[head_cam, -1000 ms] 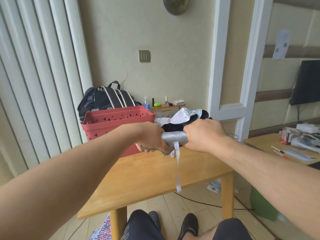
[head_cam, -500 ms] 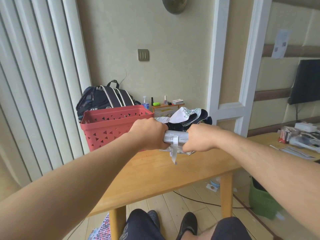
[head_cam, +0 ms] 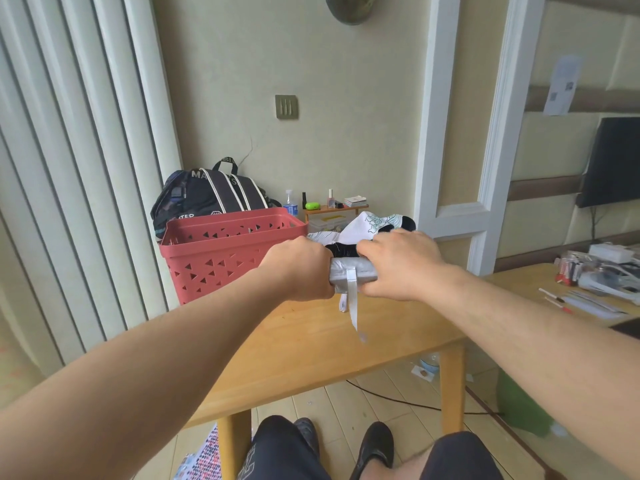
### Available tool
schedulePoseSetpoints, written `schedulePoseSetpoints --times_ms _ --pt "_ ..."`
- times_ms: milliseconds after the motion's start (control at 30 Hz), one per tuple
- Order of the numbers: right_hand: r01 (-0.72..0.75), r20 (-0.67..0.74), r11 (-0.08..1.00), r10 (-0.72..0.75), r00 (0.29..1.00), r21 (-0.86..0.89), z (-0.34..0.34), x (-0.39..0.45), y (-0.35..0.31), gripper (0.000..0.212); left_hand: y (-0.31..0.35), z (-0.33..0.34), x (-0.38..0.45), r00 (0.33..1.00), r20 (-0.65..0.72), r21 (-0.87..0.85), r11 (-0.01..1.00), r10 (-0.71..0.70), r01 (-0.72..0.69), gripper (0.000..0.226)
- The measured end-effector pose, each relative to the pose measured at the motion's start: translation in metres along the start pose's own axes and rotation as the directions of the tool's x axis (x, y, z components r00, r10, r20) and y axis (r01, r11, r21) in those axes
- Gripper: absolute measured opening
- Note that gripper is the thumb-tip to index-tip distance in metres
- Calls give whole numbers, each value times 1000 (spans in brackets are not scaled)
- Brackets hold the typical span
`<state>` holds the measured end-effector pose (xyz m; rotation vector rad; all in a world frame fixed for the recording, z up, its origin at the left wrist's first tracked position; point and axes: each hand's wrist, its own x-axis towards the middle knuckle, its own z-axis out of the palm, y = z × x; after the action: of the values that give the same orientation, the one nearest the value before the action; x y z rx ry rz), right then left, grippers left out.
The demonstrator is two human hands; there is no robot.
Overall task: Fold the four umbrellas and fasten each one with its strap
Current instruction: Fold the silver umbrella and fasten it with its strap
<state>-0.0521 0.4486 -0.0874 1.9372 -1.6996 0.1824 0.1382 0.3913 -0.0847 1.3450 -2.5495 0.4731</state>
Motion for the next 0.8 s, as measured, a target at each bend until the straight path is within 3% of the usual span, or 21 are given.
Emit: schedulePoseSetpoints --times_ms 200,333,467,567,667,800 --pt "30 -131 996 -41 991 -88 0 5 -3 46 -5 -5 1 990 139 -299 952 -31 72 38" --pt "23 -26 999 -24 999 -50 2 -2 -8 38 -7 -9 -7 916 393 -528 835 81 153 24" --pt "-26 68 1000 26 997 -1 3 -5 -15 36 -9 -7 -8 907 407 -484 868 111 112 25" --pt "-94 149 994 85 985 54 6 -3 -18 47 -8 -1 -4 964 255 -223 975 79 -21 32" --pt "-181 224 969 142 964 167 6 1 -15 37 -6 5 0 999 -19 -40 998 42 -43 35" --pt "-263 270 916 182 946 303 -3 7 2 35 -2 8 9 937 -314 237 969 150 -75 30"
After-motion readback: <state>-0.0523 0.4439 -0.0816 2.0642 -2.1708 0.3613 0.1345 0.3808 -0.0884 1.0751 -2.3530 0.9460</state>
